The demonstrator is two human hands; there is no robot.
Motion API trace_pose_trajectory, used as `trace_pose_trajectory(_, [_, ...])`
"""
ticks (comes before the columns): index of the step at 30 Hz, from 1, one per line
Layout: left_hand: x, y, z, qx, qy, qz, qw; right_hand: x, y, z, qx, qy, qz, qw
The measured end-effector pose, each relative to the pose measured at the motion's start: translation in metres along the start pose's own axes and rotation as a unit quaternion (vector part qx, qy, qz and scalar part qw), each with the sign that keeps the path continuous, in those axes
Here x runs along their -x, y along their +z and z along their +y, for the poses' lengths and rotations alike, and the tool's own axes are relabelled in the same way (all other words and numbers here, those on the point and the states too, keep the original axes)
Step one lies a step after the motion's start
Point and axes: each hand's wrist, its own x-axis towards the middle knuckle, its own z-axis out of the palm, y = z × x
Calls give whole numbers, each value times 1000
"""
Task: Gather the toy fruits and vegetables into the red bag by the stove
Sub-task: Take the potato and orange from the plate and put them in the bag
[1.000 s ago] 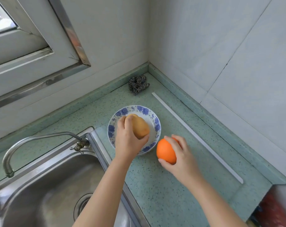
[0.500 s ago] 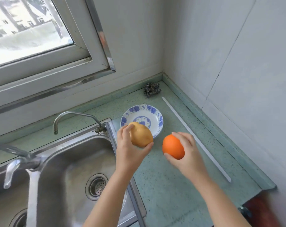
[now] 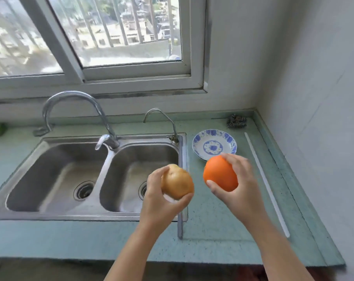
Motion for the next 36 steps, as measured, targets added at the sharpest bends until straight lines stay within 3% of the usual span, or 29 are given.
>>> trace_pose_trajectory(13, [106, -115, -4, -1, -108, 208, 972, 30, 80, -97, -90, -144, -186, 968])
trace_pose_trajectory(21, [181, -167, -10, -25, -129, 315, 940, 85, 112, -148, -115, -197, -246, 942])
trace_pose_trajectory(29, [295, -227, -3, -56, -125, 378, 916, 181, 139, -215, -153, -225, -302, 914])
trace_pose_trajectory(36, [447, -279, -7, -79, -163, 474, 861, 313, 167, -280, -186, -239, -390, 870])
